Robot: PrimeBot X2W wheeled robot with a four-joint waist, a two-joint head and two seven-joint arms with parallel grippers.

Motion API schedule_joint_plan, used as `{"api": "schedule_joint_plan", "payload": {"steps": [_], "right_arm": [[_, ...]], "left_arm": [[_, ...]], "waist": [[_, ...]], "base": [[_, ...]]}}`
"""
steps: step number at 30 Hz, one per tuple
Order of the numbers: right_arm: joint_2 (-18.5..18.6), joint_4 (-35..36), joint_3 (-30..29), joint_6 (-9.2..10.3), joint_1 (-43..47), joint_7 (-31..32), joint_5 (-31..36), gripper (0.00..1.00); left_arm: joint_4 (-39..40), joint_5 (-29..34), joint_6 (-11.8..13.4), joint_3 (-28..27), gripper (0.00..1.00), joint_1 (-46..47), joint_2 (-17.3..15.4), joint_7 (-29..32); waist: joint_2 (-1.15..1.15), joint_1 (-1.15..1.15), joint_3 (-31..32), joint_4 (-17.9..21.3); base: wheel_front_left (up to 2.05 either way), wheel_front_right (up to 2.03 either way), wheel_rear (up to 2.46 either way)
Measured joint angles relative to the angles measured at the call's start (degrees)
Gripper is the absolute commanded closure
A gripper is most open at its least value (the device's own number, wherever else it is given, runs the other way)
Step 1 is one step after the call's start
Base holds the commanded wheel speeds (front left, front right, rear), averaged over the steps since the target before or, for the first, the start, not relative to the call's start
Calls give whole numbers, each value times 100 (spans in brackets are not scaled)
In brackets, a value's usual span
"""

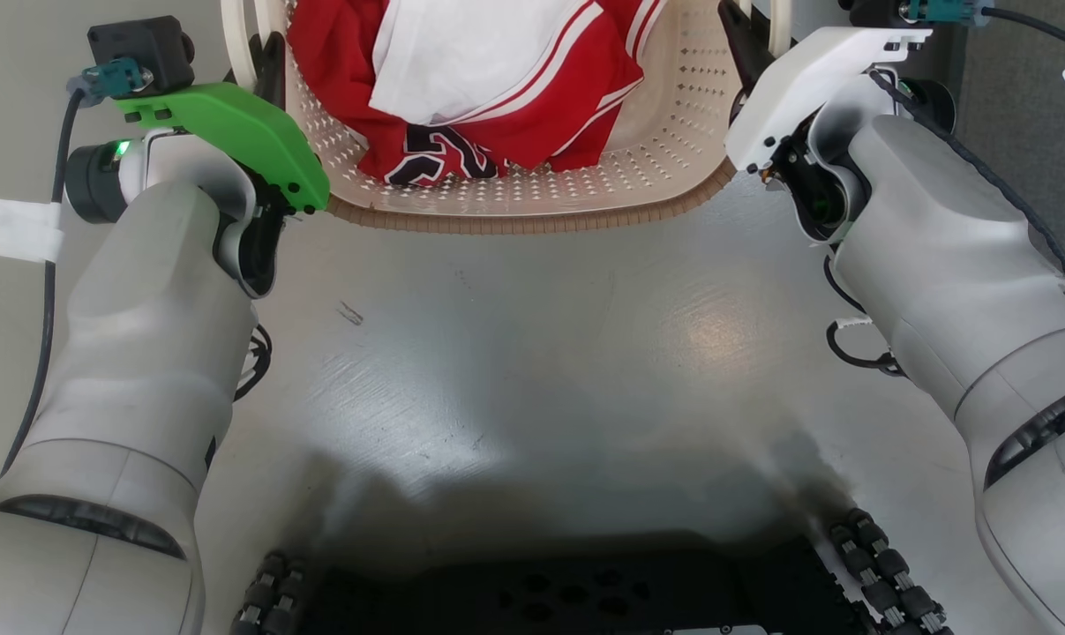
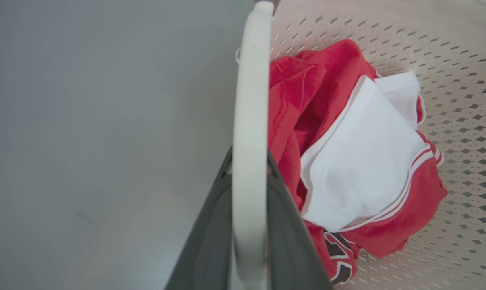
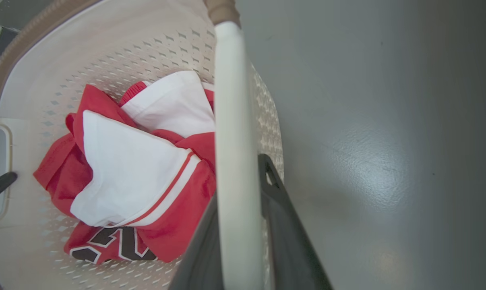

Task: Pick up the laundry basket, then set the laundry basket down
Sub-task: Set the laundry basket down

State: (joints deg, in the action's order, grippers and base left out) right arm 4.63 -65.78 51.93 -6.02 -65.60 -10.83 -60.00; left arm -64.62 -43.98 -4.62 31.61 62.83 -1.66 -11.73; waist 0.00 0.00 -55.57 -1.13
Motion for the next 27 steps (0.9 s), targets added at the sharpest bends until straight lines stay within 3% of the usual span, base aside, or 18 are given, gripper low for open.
{"api": "schedule_joint_plan", "payload": {"steps": [17,18,20,21,22,23,27], "right_arm": [[-13,-81,49,-11,-65,-75,0,100],[-14,-83,54,-12,-65,-75,0,91],[-15,-87,65,-12,-66,-77,0,58],[-16,-89,70,-20,-67,-82,0,42],[-19,-93,76,-53,-67,-82,0,42],[-26,-93,80,-74,-68,-83,0,0],[-57,-109,84,-105,-74,-130,0,0]], "left_arm": [[-155,0,-66,21,100,68,34,-78],[-160,0,-67,22,98,68,36,-78],[-174,0,-67,22,33,70,38,-93],[-182,0,-67,21,12,72,40,-93],[-189,0,-67,19,12,79,41,-96],[-201,0,-67,16,2,94,37,-102],[-238,0,-67,14,0,158,38,-108]], "waist": [[0,0,-82,-7],[0,0,-82,-7],[0,0,-80,-6],[0,0,-78,-6],[0,0,-75,-5],[0,0,-72,-5],[0,0,-58,-4]], "base": [[0,0,0],[0,0,0],[0,0,0],[0,0,0],[0,0,0],[0,0,0],[0,0,0]]}}
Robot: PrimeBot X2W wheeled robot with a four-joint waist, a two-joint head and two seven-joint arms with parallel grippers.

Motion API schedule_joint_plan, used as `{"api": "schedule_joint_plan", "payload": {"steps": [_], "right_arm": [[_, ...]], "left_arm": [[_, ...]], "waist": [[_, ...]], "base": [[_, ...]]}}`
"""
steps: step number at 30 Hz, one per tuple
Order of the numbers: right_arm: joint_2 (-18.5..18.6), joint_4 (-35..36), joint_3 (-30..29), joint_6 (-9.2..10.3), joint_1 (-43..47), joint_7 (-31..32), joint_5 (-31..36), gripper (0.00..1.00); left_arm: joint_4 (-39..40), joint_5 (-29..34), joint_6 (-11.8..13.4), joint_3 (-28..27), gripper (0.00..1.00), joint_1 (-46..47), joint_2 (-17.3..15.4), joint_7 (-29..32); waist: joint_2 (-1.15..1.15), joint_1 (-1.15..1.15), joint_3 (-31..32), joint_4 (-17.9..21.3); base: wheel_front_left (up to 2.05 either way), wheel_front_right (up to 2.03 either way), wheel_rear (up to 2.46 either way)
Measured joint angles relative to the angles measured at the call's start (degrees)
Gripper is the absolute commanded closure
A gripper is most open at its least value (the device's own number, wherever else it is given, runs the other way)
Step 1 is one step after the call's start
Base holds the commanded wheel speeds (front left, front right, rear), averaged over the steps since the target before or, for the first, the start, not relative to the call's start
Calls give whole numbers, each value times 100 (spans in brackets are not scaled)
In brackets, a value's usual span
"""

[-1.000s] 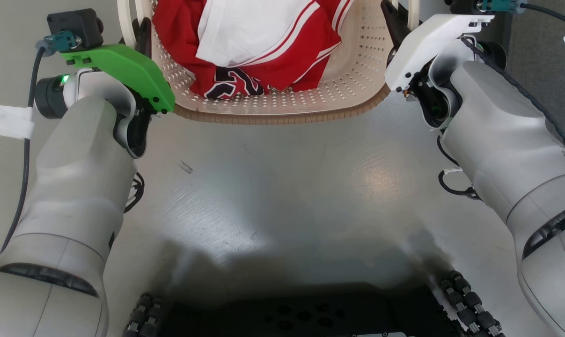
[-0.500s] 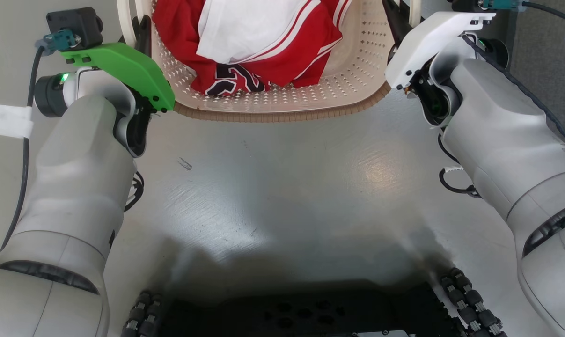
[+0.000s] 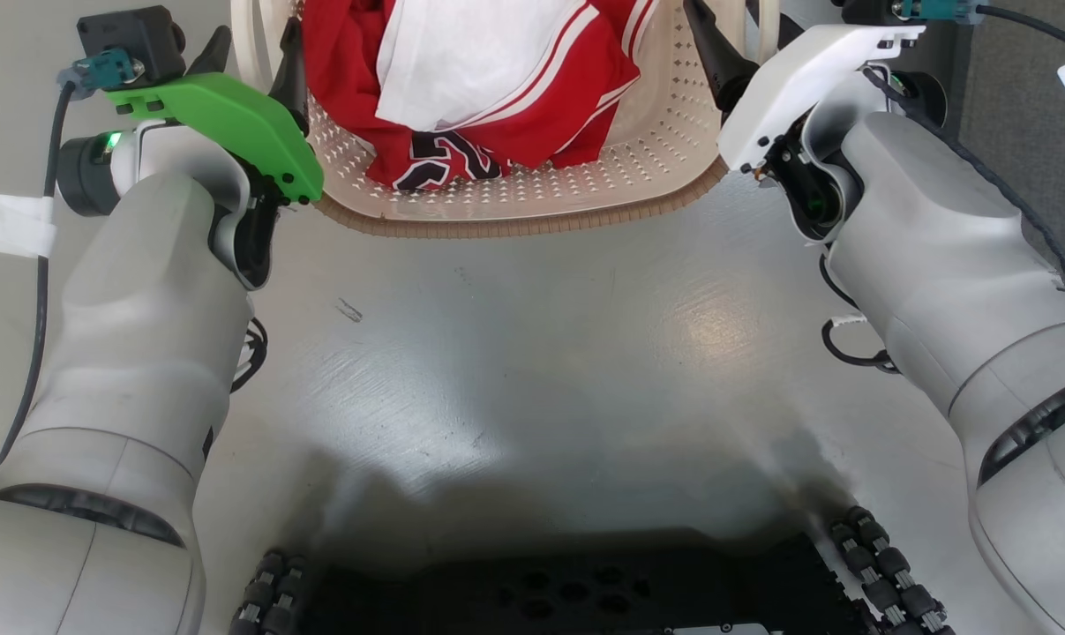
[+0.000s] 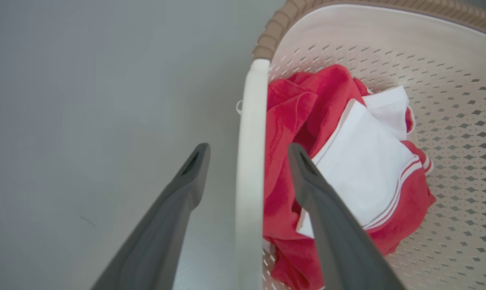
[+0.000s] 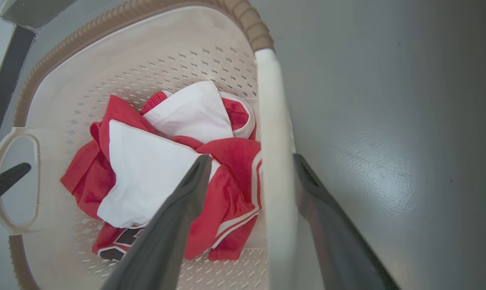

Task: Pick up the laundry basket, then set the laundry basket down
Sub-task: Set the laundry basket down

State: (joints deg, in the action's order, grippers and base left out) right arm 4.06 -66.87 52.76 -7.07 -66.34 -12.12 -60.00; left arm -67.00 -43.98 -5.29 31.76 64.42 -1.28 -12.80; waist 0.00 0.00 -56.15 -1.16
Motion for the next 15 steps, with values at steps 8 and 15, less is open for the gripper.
{"api": "schedule_joint_plan", "payload": {"steps": [8,15], "right_arm": [[-14,-51,8,0,-5,-47,-1,0],[-26,-121,21,0,5,-53,-13,0]], "left_arm": [[-99,0,-8,-4,0,10,-1,-44],[-167,-1,-35,-1,0,9,0,-77]], "waist": [[0,0,71,8],[0,0,217,35]], "base": [[0,0,0],[0,0,0]]}}
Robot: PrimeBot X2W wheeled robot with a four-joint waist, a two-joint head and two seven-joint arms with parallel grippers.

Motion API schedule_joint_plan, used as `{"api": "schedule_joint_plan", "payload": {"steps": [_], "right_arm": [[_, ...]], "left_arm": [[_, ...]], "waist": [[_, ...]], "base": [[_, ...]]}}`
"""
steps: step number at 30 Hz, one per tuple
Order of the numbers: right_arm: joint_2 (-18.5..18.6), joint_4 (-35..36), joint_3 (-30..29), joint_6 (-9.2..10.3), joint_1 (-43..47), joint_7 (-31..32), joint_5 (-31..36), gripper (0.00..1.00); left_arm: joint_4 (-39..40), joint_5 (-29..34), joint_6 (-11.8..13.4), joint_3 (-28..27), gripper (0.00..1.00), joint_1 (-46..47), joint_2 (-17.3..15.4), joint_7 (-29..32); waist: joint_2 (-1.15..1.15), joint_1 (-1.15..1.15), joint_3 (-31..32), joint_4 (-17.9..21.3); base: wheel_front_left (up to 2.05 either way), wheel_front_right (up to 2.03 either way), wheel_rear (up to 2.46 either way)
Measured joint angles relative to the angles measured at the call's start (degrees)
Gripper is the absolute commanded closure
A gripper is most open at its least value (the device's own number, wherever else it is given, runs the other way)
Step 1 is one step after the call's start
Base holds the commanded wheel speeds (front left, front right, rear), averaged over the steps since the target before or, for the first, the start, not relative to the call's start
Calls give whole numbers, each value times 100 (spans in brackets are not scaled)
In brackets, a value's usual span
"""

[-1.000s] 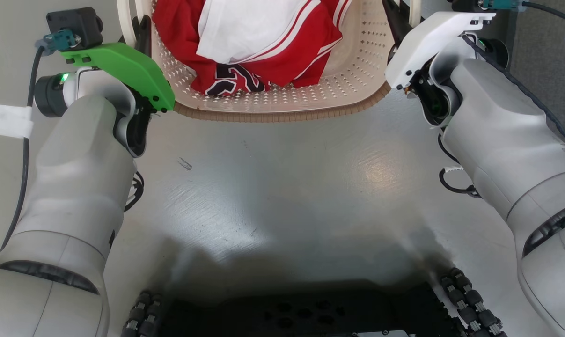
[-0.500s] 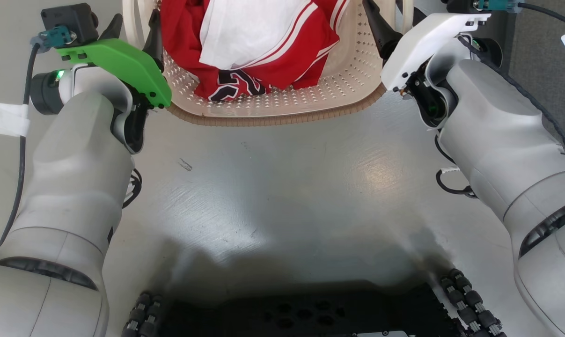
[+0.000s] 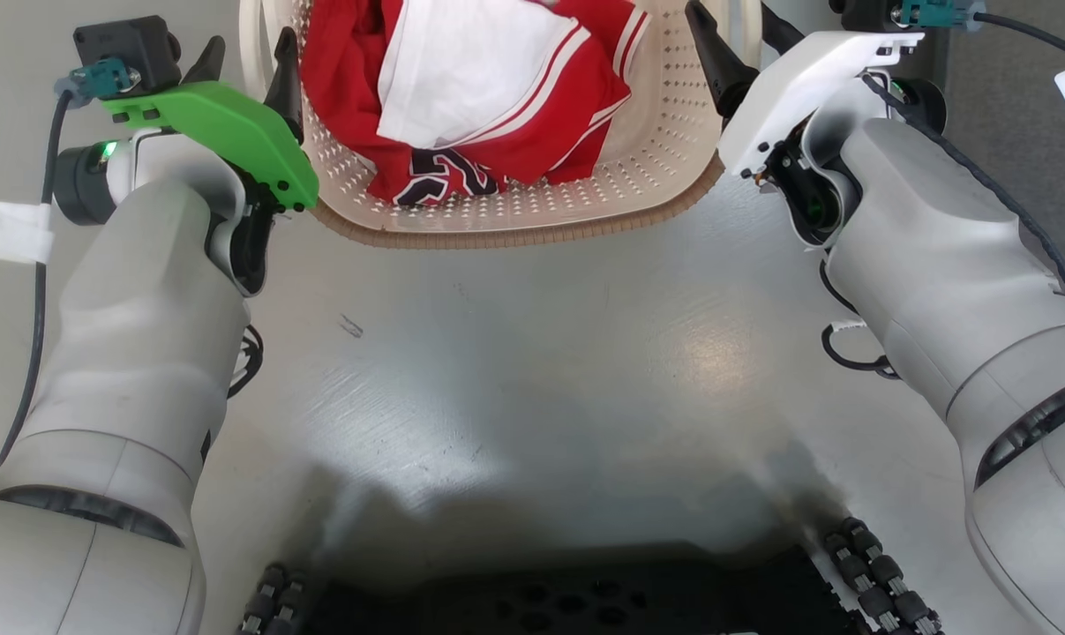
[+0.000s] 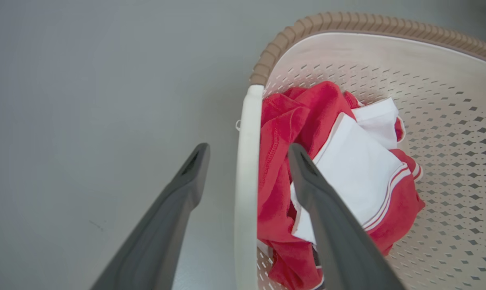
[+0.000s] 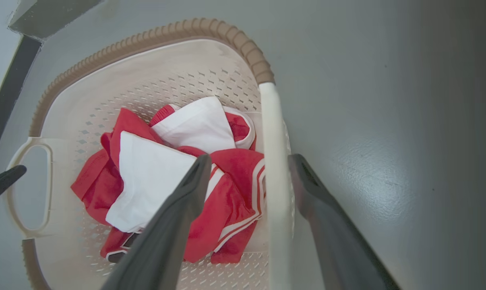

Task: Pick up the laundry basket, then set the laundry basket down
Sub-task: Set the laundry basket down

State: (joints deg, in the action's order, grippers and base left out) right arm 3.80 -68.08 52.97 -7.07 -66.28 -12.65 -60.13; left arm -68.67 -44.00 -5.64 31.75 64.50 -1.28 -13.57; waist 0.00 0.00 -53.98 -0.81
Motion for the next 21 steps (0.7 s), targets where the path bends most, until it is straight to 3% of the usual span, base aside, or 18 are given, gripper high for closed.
{"api": "schedule_joint_plan", "payload": {"steps": [21], "right_arm": [[-16,109,143,0,639,-102,-49,0]], "left_arm": [[-141,1,-38,-37,0,-590,-188,-68]], "waist": [[0,0,955,151]], "base": [[0,0,0]]}}
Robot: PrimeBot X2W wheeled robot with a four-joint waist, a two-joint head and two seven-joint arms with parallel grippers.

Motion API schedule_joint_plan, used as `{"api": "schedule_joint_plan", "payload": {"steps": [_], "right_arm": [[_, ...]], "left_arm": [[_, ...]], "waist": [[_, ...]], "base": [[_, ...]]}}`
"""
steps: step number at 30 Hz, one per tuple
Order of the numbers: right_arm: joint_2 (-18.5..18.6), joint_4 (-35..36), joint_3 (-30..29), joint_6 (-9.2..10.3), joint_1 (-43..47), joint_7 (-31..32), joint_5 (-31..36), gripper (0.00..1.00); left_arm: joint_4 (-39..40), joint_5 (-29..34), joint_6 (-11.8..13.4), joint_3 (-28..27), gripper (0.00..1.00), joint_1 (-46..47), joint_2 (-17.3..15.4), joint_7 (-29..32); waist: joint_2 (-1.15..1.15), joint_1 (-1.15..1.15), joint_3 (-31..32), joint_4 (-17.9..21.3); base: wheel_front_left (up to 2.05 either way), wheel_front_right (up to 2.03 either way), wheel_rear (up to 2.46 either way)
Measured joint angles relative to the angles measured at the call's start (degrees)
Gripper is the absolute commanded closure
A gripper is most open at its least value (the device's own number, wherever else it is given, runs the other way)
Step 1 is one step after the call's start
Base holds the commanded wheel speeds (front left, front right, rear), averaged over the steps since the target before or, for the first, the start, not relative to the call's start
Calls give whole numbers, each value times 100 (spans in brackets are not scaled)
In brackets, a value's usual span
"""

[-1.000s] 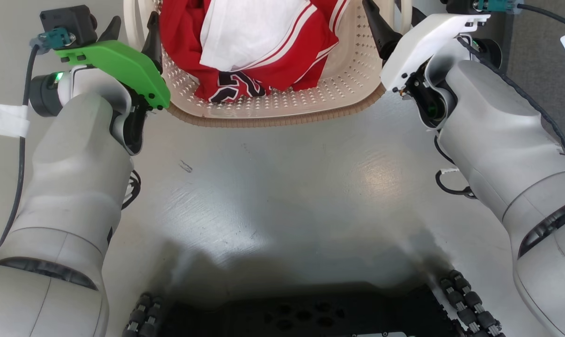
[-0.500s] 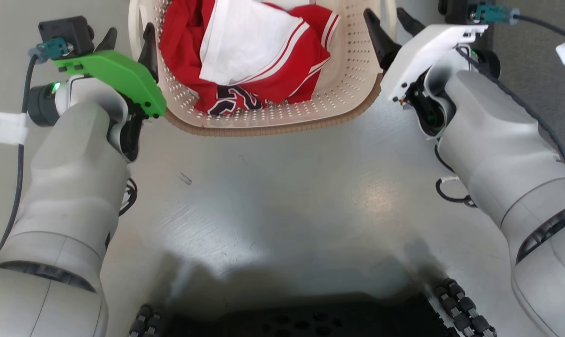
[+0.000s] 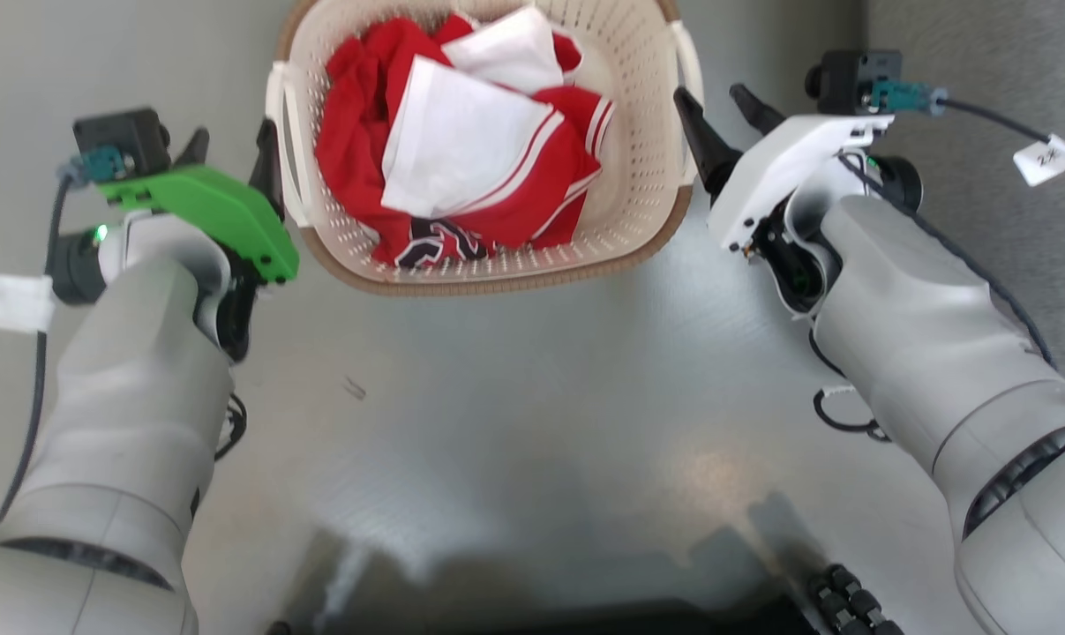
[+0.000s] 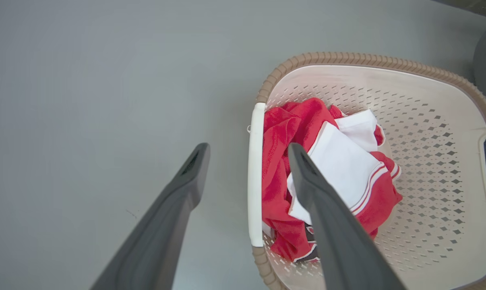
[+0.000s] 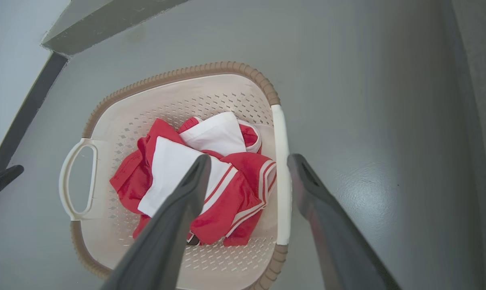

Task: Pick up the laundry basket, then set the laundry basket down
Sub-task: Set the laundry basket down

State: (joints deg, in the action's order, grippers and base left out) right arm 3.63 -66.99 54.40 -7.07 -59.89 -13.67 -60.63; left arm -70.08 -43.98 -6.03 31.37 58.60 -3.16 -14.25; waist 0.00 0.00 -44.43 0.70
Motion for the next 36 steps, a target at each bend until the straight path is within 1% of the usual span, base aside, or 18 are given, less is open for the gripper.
{"api": "schedule_joint_plan", "payload": {"steps": [13,20,24,28,36], "right_arm": [[13,330,-85,0,555,-66,-55,0],[220,751,-345,0,717,-67,26,0],[258,931,-425,0,1015,-67,103,0],[331,1114,-558,0,1275,-67,219,0],[524,1443,-943,0,1658,-67,504,0]], "left_arm": [[616,0,0,-400,0,-686,-201,-1],[1004,51,-2,-566,0,-1156,-202,-1],[1281,208,-2,-687,0,-1423,-227,-1],[1533,301,-1,-791,0,-1682,-324,-2],[1934,364,1,-1035,0,-2267,-307,-1]], "waist": [[0,0,993,82],[0,0,1564,108],[0,0,1892,115],[0,0,2223,121],[0,-1,2796,127]], "base": [[0,0,0],[0,0,0],[0,0,0],[0,0,0],[0,0,0]]}}
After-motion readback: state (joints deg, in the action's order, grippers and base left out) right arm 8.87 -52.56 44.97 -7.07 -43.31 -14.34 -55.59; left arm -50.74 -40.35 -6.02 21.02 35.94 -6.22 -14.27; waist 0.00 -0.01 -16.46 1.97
